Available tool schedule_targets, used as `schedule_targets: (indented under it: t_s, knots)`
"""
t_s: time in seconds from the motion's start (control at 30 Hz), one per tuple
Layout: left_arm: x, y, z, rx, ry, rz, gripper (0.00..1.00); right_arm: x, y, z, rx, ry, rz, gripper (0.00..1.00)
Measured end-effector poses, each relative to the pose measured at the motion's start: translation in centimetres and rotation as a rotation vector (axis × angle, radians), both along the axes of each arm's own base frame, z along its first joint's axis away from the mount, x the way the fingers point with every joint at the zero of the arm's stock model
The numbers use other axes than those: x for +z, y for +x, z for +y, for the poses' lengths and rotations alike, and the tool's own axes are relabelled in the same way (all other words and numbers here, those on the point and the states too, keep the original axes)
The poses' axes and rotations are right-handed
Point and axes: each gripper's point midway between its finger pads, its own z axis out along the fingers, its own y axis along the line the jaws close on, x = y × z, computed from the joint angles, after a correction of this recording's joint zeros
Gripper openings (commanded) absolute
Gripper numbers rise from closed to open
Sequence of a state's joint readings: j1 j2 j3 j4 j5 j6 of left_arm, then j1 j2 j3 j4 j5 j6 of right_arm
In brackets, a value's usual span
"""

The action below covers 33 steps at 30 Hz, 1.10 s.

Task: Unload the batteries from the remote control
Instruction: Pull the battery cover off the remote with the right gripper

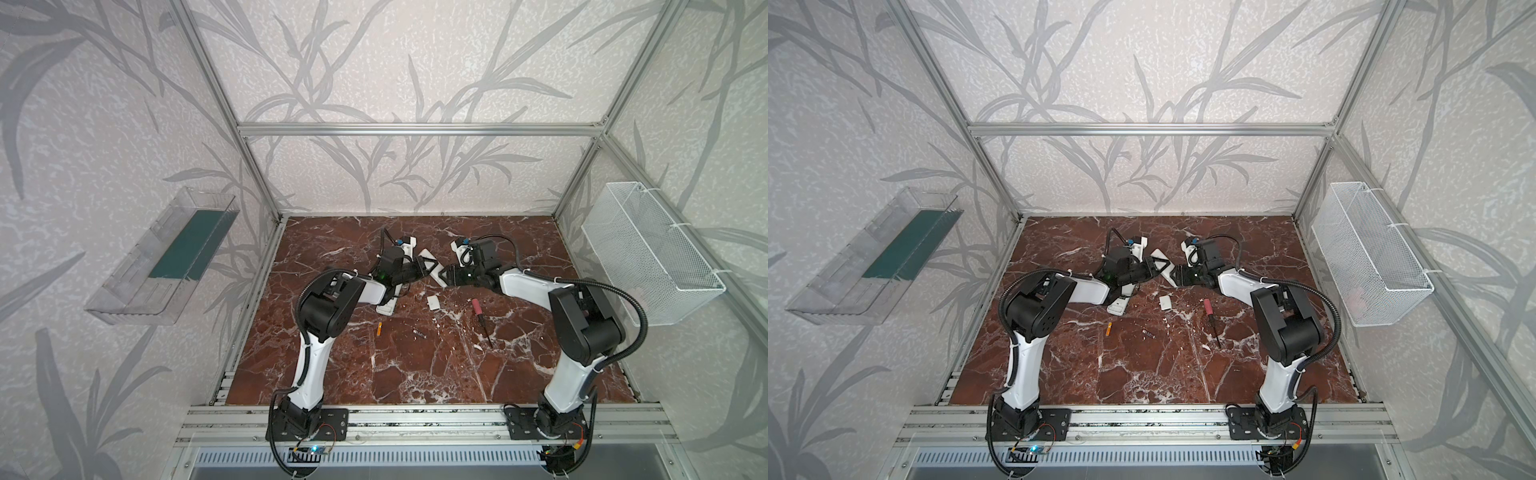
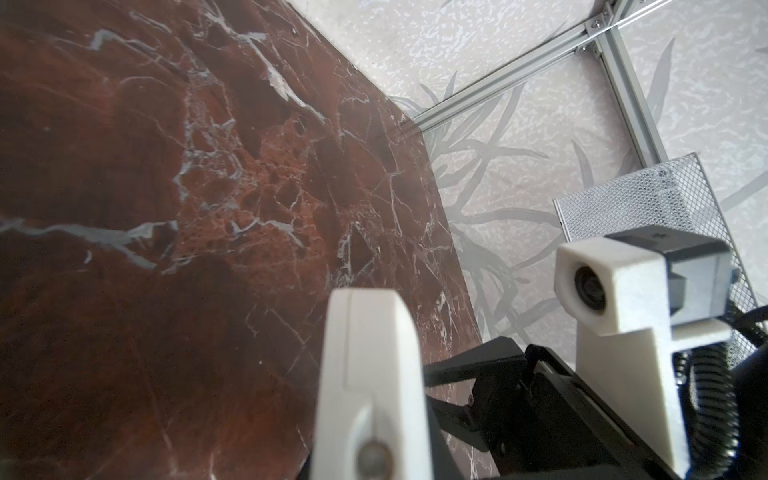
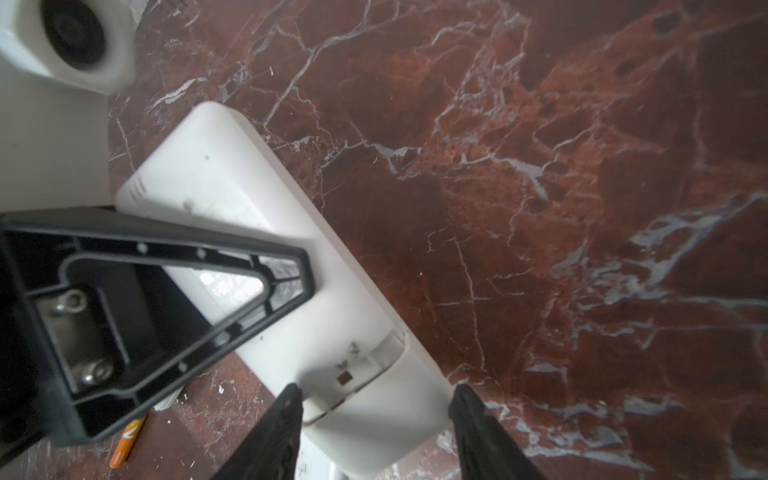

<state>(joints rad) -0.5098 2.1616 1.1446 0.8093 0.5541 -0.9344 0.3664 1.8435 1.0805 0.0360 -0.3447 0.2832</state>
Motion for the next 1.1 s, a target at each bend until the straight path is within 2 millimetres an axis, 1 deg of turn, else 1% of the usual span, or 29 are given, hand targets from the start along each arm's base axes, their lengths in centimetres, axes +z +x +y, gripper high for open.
schedule_targets:
  t_s: [0.13, 0.33, 0.6, 0.83, 0.93, 1.03, 1.1]
  knots:
    - [-0.9, 0.3, 0.4, 0.017, 0.015, 0.009, 0.04, -1.0, 0.5, 0.1, -0.008, -0.011, 0.032, 0.55]
    - [-1.1, 0.2, 0.3, 0.010, 0.029, -0.005, 0.04, -1.3, 0.7, -0.2, -0.018, -0.041, 0.050, 0.55]
    - [-2.1, 0.0, 0.1, -0.044, 0.153, -0.082, 0.04, -2.4, 0.9, -1.2, -0.015, -0.147, 0.116, 0.55]
    - [-1.6, 0.0, 0.2, -0.084, 0.263, -0.177, 0.04, -2.8, 0.0, -2.0, 0.013, -0.219, 0.153, 0.56]
    - [-1.4, -0.1, 0.3, -0.104, 0.299, -0.201, 0.04, -3.0, -0.6, -1.9, 0.050, -0.216, 0.134, 0.62]
    - [-1.0, 0.0, 0.1, -0.120, 0.308, -0.213, 0.04, -2.8, -2.0, -1.7, 0.104, -0.189, 0.081, 0.67]
    - [-0.5, 0.0, -0.2, -0.132, 0.294, -0.215, 0.04, -2.5, -3.0, -1.6, 0.144, -0.165, 0.013, 0.70]
